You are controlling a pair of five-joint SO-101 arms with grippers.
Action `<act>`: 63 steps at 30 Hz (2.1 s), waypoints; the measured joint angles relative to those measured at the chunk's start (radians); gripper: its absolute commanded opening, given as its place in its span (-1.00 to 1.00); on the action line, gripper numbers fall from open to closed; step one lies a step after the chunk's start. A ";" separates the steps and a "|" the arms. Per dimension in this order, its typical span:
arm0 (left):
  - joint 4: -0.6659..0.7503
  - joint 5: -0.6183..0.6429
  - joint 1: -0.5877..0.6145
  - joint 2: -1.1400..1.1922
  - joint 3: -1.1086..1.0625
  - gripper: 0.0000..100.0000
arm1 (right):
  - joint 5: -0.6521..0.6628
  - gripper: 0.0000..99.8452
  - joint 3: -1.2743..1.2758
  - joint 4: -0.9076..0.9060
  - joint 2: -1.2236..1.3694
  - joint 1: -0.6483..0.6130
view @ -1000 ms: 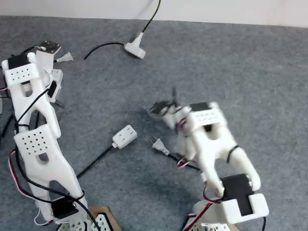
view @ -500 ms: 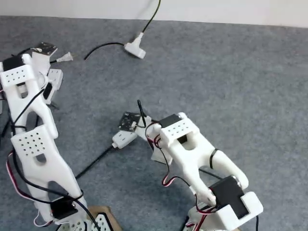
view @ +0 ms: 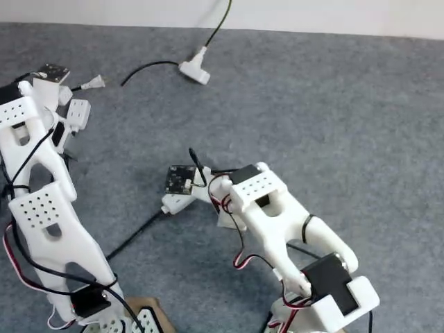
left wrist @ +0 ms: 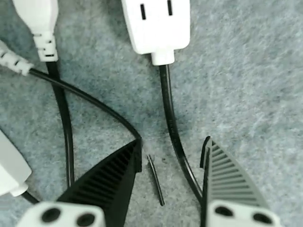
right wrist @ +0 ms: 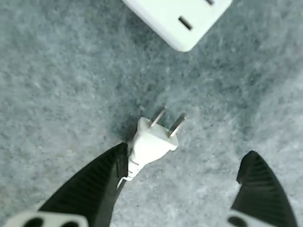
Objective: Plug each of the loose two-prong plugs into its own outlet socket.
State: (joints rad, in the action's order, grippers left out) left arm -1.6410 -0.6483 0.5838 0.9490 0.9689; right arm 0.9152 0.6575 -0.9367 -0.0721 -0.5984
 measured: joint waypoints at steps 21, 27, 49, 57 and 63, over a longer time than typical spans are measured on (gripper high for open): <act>0.000 0.000 0.002 0.000 0.000 -0.56 | -0.462 -0.84 0.054 0.018 0.000 0.017; 0.000 0.000 0.002 0.000 0.000 -0.56 | -0.470 -0.92 0.054 0.025 0.000 0.025; -0.086 0.106 -0.143 0.000 0.037 -0.56 | -0.506 -0.99 0.095 0.334 -0.218 0.040; -0.086 0.232 -0.316 0.000 0.192 -0.56 | -0.506 -0.99 0.112 0.485 -0.230 0.057; -0.041 0.275 -0.407 0.000 0.215 -0.56 | -0.506 -0.99 -0.077 0.485 -0.137 0.095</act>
State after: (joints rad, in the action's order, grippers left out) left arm -1.6824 -0.3736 0.1772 0.9490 1.1838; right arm 0.4089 0.5808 -0.4519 -0.2087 -0.5033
